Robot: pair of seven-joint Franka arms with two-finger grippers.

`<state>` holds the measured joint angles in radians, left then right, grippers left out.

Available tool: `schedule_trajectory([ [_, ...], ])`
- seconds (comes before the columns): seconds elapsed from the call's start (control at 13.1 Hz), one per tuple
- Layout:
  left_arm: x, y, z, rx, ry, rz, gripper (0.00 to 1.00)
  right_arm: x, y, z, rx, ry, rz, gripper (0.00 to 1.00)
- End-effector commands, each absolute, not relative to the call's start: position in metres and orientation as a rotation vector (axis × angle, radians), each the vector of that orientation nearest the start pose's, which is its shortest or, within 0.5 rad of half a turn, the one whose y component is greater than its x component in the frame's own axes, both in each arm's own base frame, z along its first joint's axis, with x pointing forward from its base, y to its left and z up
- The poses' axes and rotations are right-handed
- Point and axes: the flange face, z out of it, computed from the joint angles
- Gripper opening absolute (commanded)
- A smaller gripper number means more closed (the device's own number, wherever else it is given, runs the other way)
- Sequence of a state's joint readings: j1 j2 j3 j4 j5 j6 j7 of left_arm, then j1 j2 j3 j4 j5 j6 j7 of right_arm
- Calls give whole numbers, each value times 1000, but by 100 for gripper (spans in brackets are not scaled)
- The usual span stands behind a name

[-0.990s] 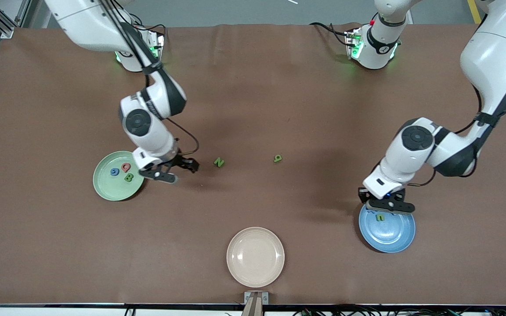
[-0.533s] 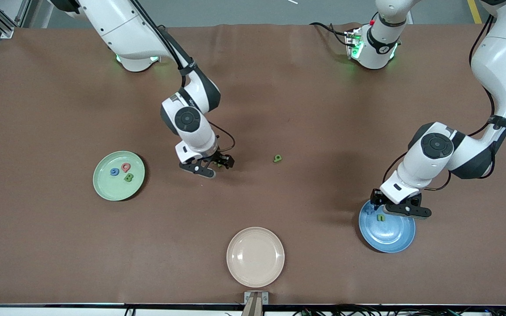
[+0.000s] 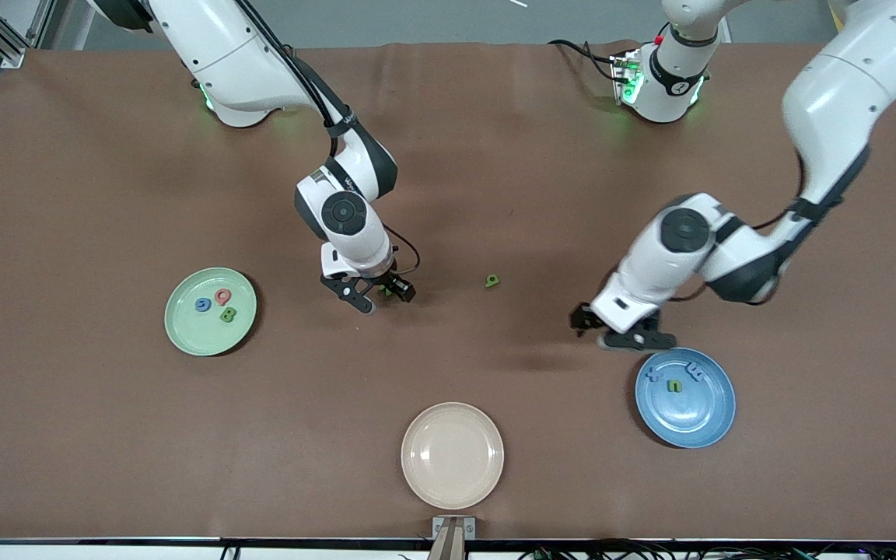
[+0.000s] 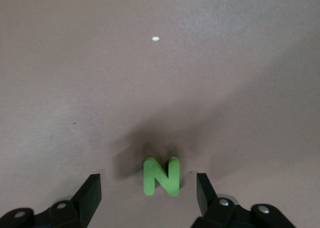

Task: Sort upper and lower case letters into plates
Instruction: 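Release the x on the blue plate while the right gripper grasps green N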

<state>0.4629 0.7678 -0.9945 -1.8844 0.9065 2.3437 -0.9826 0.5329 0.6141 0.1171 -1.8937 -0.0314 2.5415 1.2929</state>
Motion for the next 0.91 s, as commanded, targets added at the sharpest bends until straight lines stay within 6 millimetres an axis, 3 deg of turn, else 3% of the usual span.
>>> schedule_trajectory([
  [0.0,540,-338,262,-3200,-168,-203,100,501,387,170,-2936,994,14,58],
  [0.08,527,-358,258,-3200,-234,-186,100,500,387,168,-2946,991,5,58],
  [0.15,515,-372,252,-3192,-316,-171,100,500,386,167,-2956,984,-8,51],
  [0.3,486,-406,234,-3150,-505,-143,100,500,385,167,-2968,973,-13,2],
  [0.46,461,-430,212,-3087,-649,-145,100,508,373,168,-2986,951,-13,0],
  [0.61,451,-443,196,-3020,-811,-177,99,525,345,185,-3052,846,12,0],
  [0.84,451,-448,189,-2979,-977,-165,97,554,261,237,-3138,634,53,0],
])
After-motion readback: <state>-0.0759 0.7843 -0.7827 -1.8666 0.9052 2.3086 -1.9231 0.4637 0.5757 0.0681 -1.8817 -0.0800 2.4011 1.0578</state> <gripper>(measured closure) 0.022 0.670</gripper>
